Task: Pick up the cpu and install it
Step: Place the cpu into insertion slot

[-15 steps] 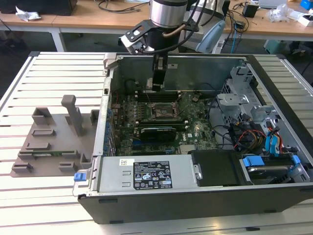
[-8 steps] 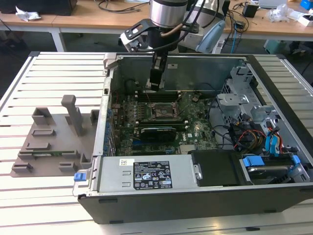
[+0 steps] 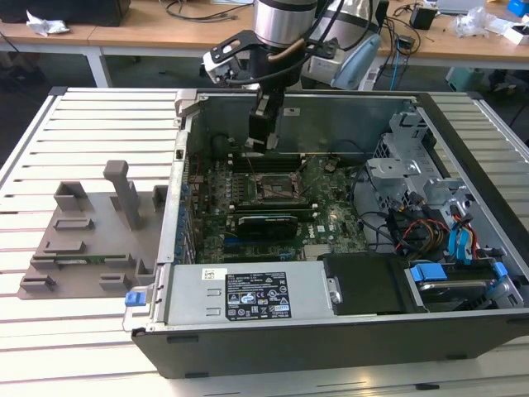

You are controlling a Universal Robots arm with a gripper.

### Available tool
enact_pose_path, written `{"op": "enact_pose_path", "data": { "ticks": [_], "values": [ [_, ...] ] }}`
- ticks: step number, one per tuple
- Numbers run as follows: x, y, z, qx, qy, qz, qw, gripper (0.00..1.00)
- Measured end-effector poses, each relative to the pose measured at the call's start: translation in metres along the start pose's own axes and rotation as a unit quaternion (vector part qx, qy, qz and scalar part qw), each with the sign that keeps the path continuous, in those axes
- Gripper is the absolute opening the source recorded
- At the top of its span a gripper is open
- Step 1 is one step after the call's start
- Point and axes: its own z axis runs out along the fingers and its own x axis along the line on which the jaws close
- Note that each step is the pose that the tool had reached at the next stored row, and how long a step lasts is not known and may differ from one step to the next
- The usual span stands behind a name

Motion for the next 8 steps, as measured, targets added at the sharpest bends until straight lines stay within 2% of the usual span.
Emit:
{"op": "enact_pose_path", "data": {
  "ticks": [2, 3, 8],
  "values": [
    [0.0, 0.0, 0.0, 0.0002, 0.0006, 0.01, 0.9999, 0.55],
    [0.0, 0.0, 0.0, 0.0005, 0.0014, 0.022, 0.9998, 0.55],
    [0.0, 0.0, 0.0, 0.0011, 0.0035, 0.056, 0.9984, 0.55]
  ]
}}
